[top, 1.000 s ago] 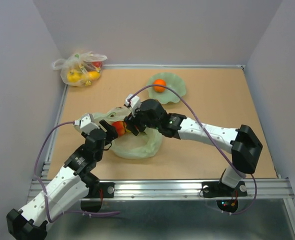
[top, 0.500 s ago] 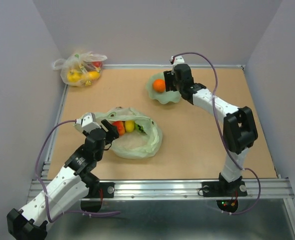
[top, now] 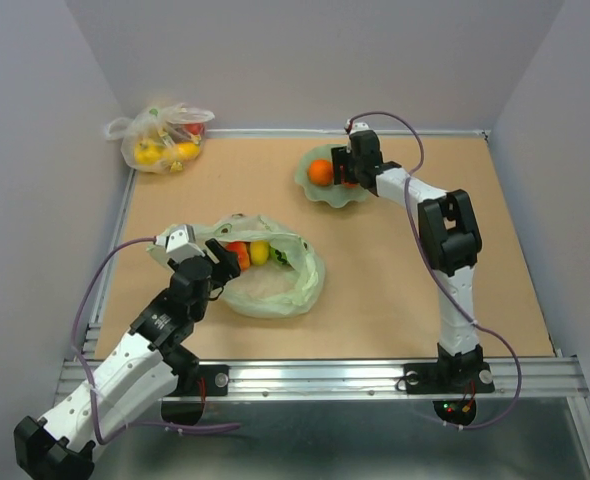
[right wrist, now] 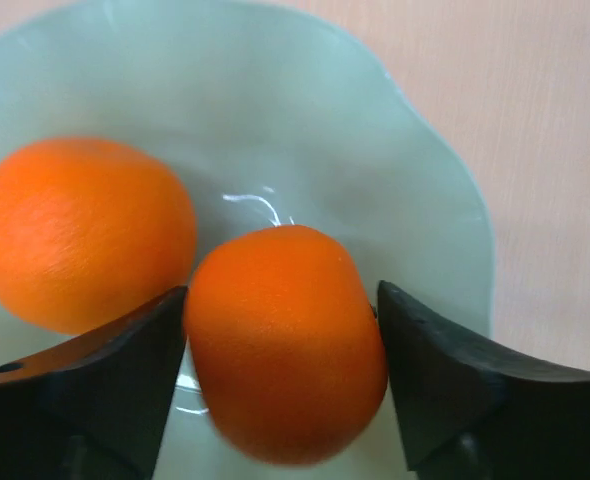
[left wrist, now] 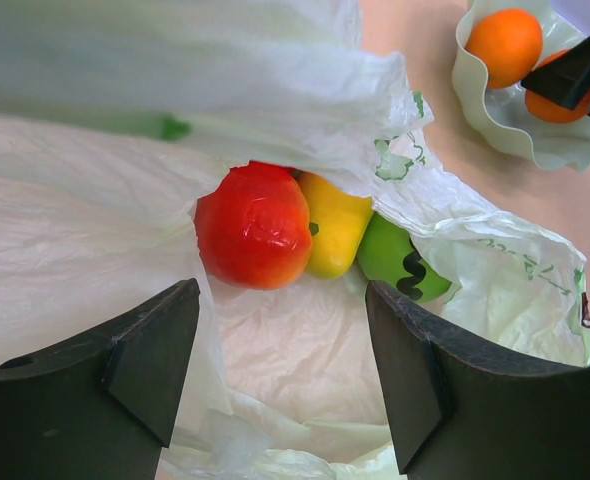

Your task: Untie the knot of the plastic bag and take out the fruit

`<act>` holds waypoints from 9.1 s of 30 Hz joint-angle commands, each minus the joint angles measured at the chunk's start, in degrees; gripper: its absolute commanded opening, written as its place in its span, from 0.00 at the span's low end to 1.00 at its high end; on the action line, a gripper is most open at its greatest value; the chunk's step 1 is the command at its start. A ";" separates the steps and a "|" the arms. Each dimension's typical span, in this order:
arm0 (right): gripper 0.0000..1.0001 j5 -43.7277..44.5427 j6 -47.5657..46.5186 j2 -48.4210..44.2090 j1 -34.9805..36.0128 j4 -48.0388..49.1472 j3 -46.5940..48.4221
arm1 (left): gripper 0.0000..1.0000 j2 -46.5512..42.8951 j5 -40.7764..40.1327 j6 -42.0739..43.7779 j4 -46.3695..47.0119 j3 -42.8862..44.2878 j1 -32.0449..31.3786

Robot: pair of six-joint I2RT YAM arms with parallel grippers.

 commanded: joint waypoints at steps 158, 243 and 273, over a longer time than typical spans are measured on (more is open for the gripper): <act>0.41 1.14 -24.82 -17.82 9.09 5.07 -12.95 | 0.76 -1.23 -4.37 -1.66 -3.20 1.61 0.03; 0.38 -1.85 12.01 1.44 26.75 5.24 0.87 | 0.76 1.76 -1.38 3.96 1.72 2.40 0.03; 0.00 -16.97 1.29 -34.25 31.06 9.56 -33.34 | 0.76 -2.19 3.37 10.02 3.91 8.81 0.03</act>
